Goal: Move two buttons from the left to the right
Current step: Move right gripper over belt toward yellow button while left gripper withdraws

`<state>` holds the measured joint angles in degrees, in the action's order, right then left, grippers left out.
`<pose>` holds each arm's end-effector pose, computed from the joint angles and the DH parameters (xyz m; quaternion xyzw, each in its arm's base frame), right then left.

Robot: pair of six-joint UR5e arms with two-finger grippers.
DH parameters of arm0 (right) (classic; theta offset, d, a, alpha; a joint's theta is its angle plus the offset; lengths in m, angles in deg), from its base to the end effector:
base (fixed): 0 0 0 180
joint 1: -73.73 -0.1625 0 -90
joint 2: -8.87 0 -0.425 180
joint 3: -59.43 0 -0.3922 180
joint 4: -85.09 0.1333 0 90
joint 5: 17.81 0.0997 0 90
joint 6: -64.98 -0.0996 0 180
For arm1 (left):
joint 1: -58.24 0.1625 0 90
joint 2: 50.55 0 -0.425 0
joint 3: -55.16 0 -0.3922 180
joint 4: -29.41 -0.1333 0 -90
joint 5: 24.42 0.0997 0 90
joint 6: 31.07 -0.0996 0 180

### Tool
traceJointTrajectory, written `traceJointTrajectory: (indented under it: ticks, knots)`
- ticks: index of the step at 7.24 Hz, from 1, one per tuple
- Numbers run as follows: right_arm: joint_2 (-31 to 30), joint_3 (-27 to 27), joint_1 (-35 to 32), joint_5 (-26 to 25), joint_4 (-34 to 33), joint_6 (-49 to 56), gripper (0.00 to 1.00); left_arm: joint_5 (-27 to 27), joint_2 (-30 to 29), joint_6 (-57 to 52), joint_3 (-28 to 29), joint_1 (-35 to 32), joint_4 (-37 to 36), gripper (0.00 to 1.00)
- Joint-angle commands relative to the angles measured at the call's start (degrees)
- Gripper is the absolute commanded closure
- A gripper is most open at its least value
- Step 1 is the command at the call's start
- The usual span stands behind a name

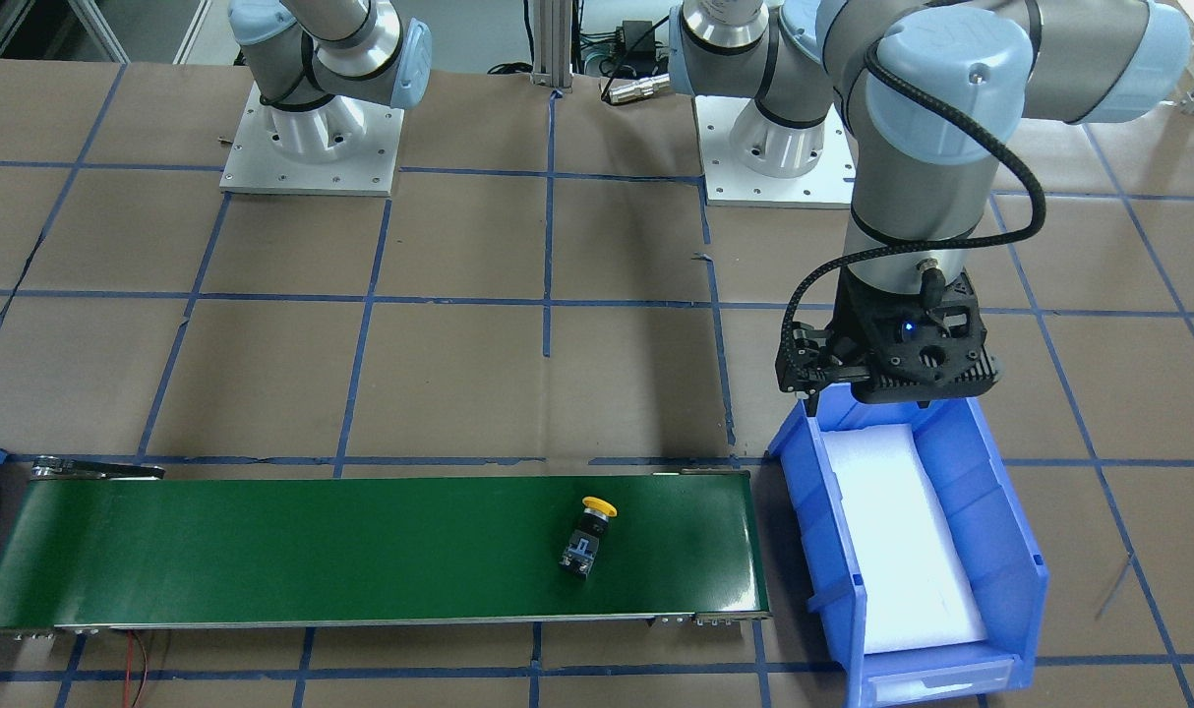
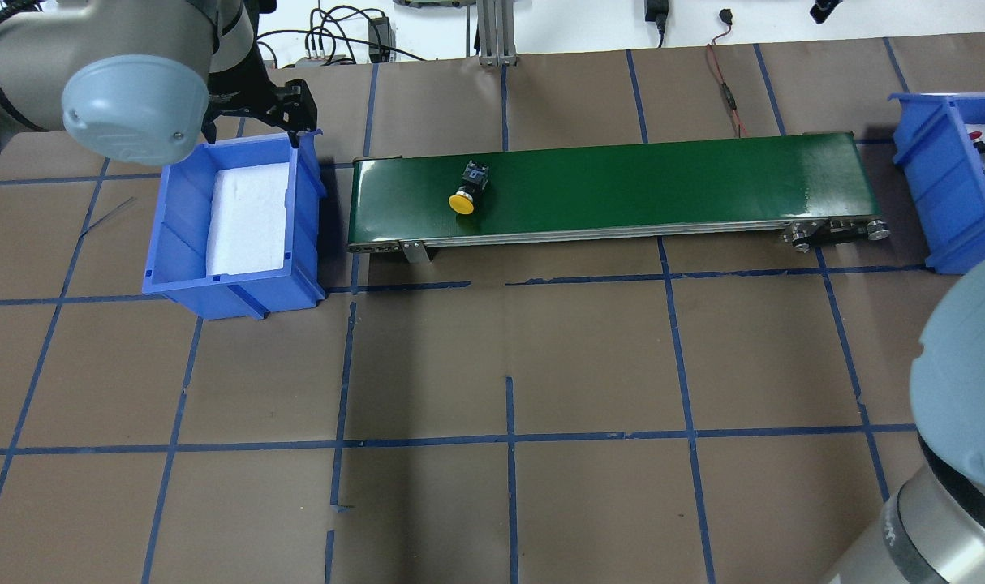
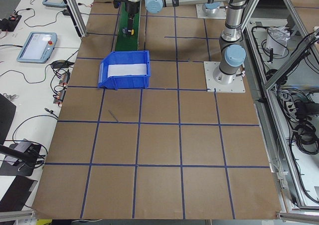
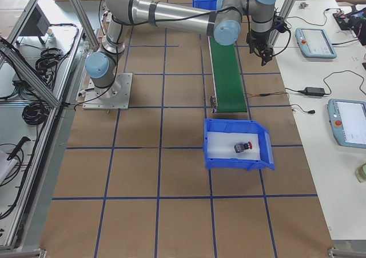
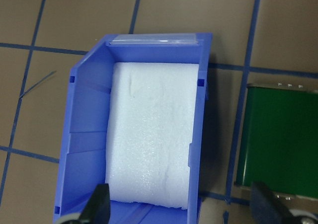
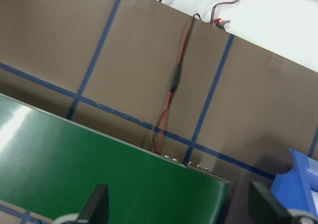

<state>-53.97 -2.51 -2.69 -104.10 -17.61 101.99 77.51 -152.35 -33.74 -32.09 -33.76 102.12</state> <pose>-0.0300 -0.7195 0.4736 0.2053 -0.9710 0.1207 0.0215 -0.1331 -0.5826 0.4347 0.0330 0.9915 -0.0708 0.1041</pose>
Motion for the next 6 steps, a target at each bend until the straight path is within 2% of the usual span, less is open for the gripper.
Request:
traceJointTrajectory:
  ticks: [1,3,4,5,6]
  knots:
    - [-3.1,-3.3,-5.9,-0.8,-0.1,-6.6,0.0,-1.4,0.6,-7.5,-0.5,0.9,2.4,0.0]
    - [-8.4,-8.0,-8.6,-5.1,2.7,-7.2,0.0,-3.6,1.4,-9.4,-1.5,3.0,2.5,0.0]
    - [-10.0,-10.6,-10.8,-4.6,6.5,-7.3,0.0,-4.0,1.6,-9.5,-1.1,4.0,5.2,0.0]
    - [-10.7,-12.1,-12.9,-5.4,6.7,-7.1,0.0,-5.2,2.4,-9.8,-0.2,4.7,10.9,0.0]
    - [-11.3,-13.4,-14.2,-4.9,8.4,-9.7,0.0,-10.0,3.0,-9.5,-0.1,5.4,12.6,0.0]
